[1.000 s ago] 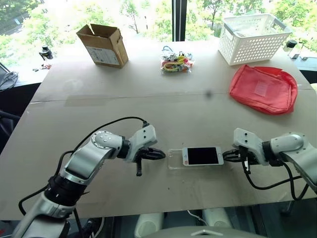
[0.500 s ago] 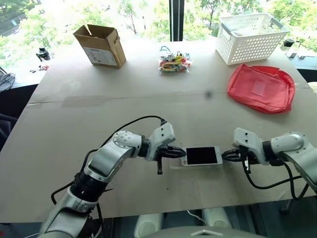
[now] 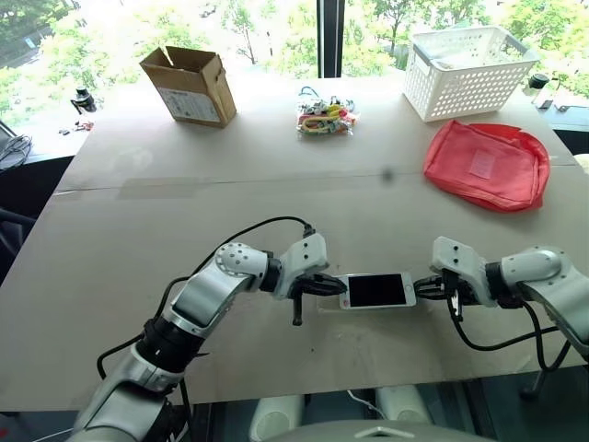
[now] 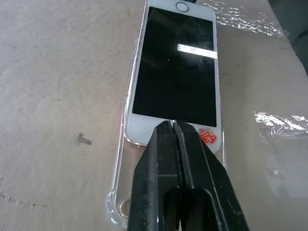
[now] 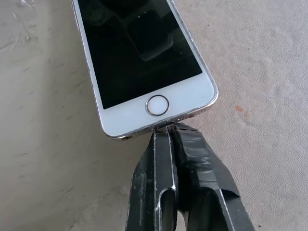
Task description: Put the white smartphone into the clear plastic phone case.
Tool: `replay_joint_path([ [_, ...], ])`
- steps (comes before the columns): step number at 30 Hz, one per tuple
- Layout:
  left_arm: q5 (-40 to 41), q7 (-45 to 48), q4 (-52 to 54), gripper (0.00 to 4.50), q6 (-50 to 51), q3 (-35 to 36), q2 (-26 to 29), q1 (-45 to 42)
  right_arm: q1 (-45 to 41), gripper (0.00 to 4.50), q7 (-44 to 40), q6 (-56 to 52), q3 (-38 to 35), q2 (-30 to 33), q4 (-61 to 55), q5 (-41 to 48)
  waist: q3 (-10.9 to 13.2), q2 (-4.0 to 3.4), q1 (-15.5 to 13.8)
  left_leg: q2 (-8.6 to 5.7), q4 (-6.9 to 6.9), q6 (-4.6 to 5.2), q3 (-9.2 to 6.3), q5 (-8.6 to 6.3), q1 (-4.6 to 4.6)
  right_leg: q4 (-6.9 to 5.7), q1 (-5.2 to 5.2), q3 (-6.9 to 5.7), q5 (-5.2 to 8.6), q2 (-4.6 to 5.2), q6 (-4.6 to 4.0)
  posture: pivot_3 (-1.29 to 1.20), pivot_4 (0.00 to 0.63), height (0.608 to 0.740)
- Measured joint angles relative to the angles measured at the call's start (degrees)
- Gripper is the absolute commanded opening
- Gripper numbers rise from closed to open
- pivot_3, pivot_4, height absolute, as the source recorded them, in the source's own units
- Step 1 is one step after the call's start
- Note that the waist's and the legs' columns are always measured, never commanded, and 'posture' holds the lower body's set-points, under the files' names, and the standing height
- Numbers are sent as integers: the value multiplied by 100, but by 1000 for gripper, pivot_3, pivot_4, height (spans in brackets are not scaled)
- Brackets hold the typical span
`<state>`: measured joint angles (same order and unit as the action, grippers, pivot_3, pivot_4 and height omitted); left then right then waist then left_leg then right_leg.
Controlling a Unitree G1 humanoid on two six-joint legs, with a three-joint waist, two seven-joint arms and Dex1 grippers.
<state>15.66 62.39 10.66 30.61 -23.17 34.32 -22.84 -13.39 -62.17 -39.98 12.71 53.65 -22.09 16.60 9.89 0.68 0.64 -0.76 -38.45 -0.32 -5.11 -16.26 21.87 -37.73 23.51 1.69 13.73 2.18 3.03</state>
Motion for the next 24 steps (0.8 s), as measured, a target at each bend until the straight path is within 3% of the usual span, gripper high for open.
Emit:
replay_joint_path([
  [19,3,-43,4,0,-18,49,-106,26,1,29,17,26,-122,86,32,28,-1,-1,-5,-1,-2,0,1,0,0,-2,-1,0,0,1,0,0,150,740],
  [24,572,-290,417,0,761,705,-173,-202,1,29,0,30,-123,98,32,30,3,3,10,1,-3,0,-2,0,8,-8,10,-2,0,-1,0,0,150,740],
])
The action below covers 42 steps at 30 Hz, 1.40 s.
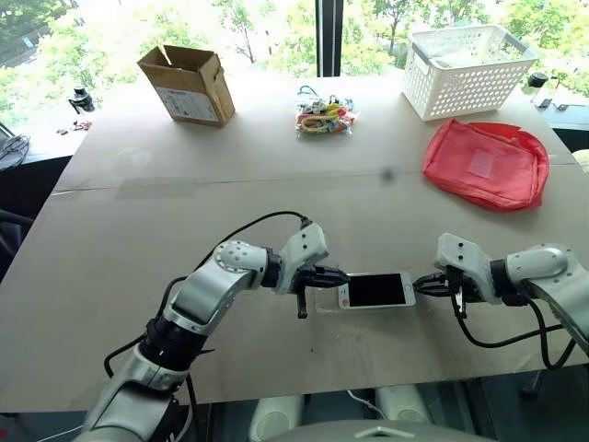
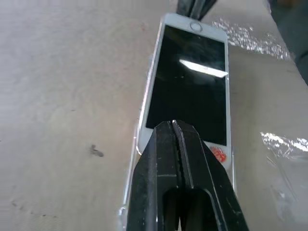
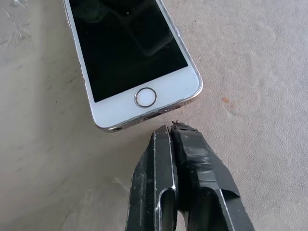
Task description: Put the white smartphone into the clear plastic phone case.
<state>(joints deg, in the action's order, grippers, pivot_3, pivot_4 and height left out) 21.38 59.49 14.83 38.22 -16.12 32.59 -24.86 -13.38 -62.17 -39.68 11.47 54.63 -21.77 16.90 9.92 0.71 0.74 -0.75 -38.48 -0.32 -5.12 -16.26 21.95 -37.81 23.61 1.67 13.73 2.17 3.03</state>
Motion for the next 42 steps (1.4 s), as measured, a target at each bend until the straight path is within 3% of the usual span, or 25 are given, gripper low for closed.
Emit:
replay_joint_path([
  [5,121,-34,175,0,182,564,564,-80,0,29,1,0,0,4,0,-5,0,-2,37,1,4,0,6,0,-8,-1,0,10,0,-2,0,0,150,740],
  [10,-107,286,36,0,114,357,1273,593,-29,29,18,-26,3,0,-28,-5,1,-3,9,2,4,0,7,0,-4,4,1,11,0,-1,0,0,150,740],
  [20,-380,273,80,0,-115,-248,912,598,-15,29,4,-152,68,154,-249,-57,-1,-6,-31,-3,-1,0,7,0,-1,3,-1,4,0,4,0,0,150,740],
  [25,-373,151,80,0,-2,-332,560,598,-143,29,1,-316,221,183,-433,-75,-1,-5,-11,-3,-1,0,6,0,-1,0,-1,4,0,4,0,0,150,740],
  [35,-375,112,0,0,85,-281,363,584,-924,29,121,-793,974,-106,-398,-587,-1,-5,-3,-3,-3,0,6,0,-6,-6,-2,5,0,4,0,0,150,740],
  [42,-395,61,-19,0,131,-229,320,595,-1005,29,145,-933,1042,-211,-406,-747,-5,-2,1,-2,-6,0,6,0,-15,-6,-9,5,0,4,0,0,150,740],
])
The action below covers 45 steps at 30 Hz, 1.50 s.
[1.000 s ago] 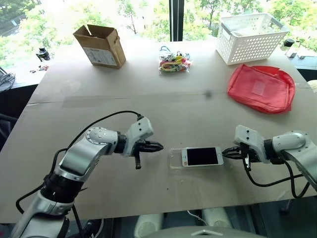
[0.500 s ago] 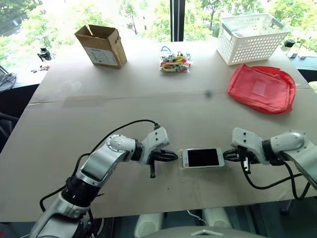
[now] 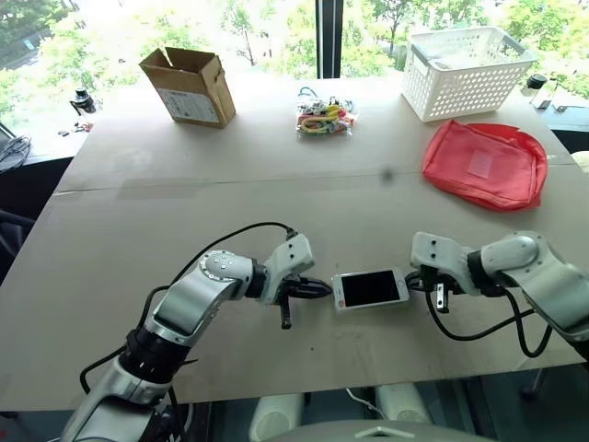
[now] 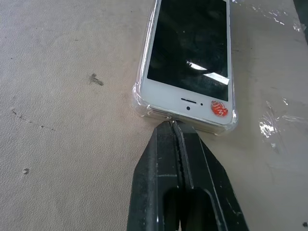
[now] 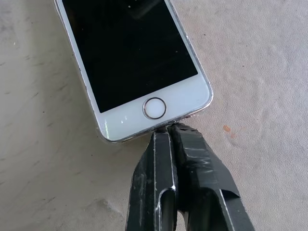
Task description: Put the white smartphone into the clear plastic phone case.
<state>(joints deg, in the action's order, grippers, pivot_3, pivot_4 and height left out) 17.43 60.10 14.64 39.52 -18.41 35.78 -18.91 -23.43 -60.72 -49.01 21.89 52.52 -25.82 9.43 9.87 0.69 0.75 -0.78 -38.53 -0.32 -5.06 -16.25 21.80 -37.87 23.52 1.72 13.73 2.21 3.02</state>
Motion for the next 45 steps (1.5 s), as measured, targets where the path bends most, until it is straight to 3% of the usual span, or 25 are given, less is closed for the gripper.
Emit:
replay_joint_path([
  [14,-390,-902,-881,0,-511,461,-684,-340,-562,29,311,190,-39,-588,1013,-277,0,-1,15,1,-14,0,-4,1,-5,-2,-11,-1,-2,-2,-1,0,150,740],
  [23,-469,-985,-1006,0,-653,482,-748,-383,-646,29,512,663,-143,-747,1521,-383,0,-1,8,1,-13,0,-4,1,-4,-1,-11,0,-2,0,-1,0,150,740],
  [32,-403,-1086,-1501,0,-1060,932,-837,-996,-48,29,503,1419,-1216,-443,2199,-127,2,0,-6,-4,-7,-6,2,4,19,6,11,0,-2,8,-1,0,150,740],
  [36,83,-540,-908,0,-1015,744,-969,-726,313,29,624,1637,-2055,-1081,2338,493,3,0,37,2,11,-10,1,6,9,6,15,22,-2,5,0,0,150,740],
  [40,-269,-393,-952,0,-1216,163,-859,-609,599,29,843,2488,-2875,-2377,2556,1284,3,-2,30,3,12,-1,12,1,-7,-11,11,33,-3,-8,-1,0,150,740],
  [45,-944,-583,-1629,0,-1906,-106,-868,-923,961,29,603,3206,-2826,-2978,2898,1517,-1,-6,6,-2,0,0,23,1,-8,-11,3,35,-3,-8,-1,0,150,740],
])
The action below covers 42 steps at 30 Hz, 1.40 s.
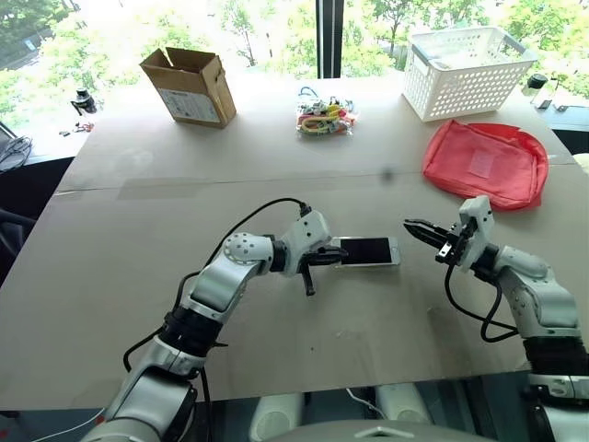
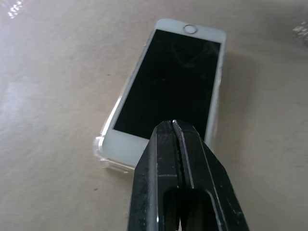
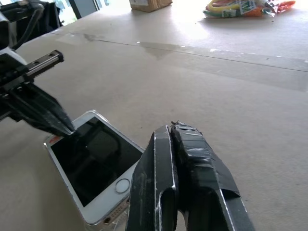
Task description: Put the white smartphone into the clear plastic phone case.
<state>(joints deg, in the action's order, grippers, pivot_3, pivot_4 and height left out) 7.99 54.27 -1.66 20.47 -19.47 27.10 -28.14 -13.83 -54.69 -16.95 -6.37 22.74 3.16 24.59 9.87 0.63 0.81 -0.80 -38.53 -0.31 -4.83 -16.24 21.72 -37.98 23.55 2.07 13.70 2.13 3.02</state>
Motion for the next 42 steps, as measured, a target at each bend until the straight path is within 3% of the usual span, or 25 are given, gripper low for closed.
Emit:
replay_joint_path([
  [9,-113,-7,-242,0,-275,-20,-118,-11,-67,29,-378,1294,711,210,935,-662,-54,-2,21,1,3,0,9,0,-20,1,-13,9,1,-2,1,0,150,740],
  [15,-168,-43,-239,0,-180,-18,-95,151,-132,29,-427,1832,1121,670,1270,-1200,-111,34,4,4,31,16,1,-13,-204,50,-210,-1,46,-3,21,0,150,740],
  [26,-181,-53,-201,0,-69,-15,-48,252,-278,29,-406,1848,1438,748,1312,-1568,-270,79,29,13,40,15,-19,-13,-218,47,-211,11,49,-10,15,0,150,740],
  [34,-225,-53,-180,0,-54,-22,-19,262,66,29,-1097,1873,1507,831,962,-1236,-262,71,129,26,87,15,-18,-14,-213,62,-191,14,45,-19,17,0,150,740],
  [42,-224,-50,-164,0,-64,-20,-40,269,-41,29,-1208,1957,1572,842,972,-1313,-248,49,172,32,126,15,-17,-13,-214,89,-185,15,39,-23,-10,0,150,740],
])
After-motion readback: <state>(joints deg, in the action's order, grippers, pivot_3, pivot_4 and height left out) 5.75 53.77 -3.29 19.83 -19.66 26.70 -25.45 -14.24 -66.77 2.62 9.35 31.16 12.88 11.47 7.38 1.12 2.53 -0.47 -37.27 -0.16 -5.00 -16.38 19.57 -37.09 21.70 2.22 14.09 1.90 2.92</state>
